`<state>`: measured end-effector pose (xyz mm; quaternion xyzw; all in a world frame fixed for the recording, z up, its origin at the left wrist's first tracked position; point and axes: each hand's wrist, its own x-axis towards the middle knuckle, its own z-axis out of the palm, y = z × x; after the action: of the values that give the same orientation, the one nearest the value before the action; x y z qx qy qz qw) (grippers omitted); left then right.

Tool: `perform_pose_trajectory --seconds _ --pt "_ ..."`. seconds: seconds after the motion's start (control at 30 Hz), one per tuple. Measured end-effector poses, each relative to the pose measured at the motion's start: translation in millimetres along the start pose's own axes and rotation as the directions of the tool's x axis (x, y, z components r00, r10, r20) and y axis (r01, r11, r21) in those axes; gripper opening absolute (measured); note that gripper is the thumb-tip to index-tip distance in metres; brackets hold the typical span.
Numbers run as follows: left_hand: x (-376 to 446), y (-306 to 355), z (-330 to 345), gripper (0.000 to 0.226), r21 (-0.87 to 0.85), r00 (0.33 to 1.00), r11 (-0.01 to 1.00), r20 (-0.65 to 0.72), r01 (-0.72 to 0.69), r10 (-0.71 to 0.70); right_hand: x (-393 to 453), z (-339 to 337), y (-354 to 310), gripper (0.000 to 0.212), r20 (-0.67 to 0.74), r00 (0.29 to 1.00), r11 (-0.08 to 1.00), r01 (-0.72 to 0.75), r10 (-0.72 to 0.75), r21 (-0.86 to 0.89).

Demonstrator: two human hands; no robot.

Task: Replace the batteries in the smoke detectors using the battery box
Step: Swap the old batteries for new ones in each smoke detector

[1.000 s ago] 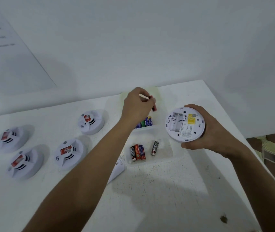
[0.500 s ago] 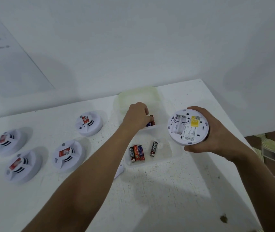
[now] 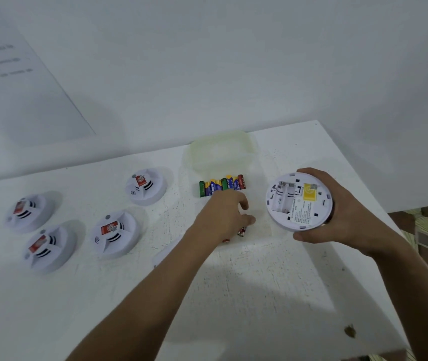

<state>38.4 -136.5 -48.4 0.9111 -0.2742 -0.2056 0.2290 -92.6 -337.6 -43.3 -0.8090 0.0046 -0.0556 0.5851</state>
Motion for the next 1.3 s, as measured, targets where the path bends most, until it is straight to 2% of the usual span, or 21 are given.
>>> perform_pose_trajectory --seconds 0.13,0.27,0.37,0.5,0.57,0.7,0.8,0.97,1.07,1.17,1.3 --pt "3 2 9 0.047 0.077 1.0 0.997 0.029 -0.006 0.003 -8 2 0 0.1 0.004 1.0 1.0 -0.009 0.009 0.005" --pt "0 -1 9 0.039 0.075 1.0 0.997 0.009 -0.028 0.028 -15 2 1 0.098 0.01 1.0 1.0 -0.011 0.011 -0.001" --pt "-8 0 1 0.031 -0.011 0.998 0.999 -0.035 -0.049 0.048 -17 3 0 0.1 0.019 1.0 1.0 -0.009 0.009 -0.006" --pt "-28 13 -26 0.023 -0.224 0.971 0.968 -0.232 -0.111 0.058 -13 9 -5 0.099 0.037 0.999 1.0 0.014 -0.014 -0.01" --pt "-40 23 -41 0.026 -0.285 0.963 0.946 -0.26 -0.152 0.076 -11 14 -8 0.099 0.051 0.998 1.0 0.03 -0.03 -0.006" --pt "-62 39 -49 0.026 -0.177 0.977 0.971 -0.167 -0.159 0.13 -3 26 -13 0.1 0.079 0.995 0.998 0.066 -0.066 0.002" --pt "-70 43 -42 0.01 -0.112 0.964 0.983 -0.24 -0.144 0.114 3 35 -15 0.098 0.088 0.993 0.997 0.079 -0.078 -0.009" --pt "-73 42 -30 0.017 0.002 0.937 0.987 -0.314 -0.163 0.155 8 41 -14 0.103 0.095 0.993 0.997 0.072 -0.071 -0.012" --pt "-77 35 -27 0.017 -0.053 0.948 0.977 -0.257 -0.208 0.188 11 39 -16 0.102 0.091 0.993 0.997 0.073 -0.07 -0.035" --pt "-78 26 -33 0.034 -0.121 0.97 0.97 -0.151 -0.212 0.193 11 37 -18 0.097 0.098 0.993 0.997 0.069 -0.066 -0.022" --pt "-74 17 -44 0.04 -0.287 0.988 0.949 -0.114 -0.133 0.104 9 37 -23 0.094 0.125 0.99 0.998 0.057 -0.058 0.018"
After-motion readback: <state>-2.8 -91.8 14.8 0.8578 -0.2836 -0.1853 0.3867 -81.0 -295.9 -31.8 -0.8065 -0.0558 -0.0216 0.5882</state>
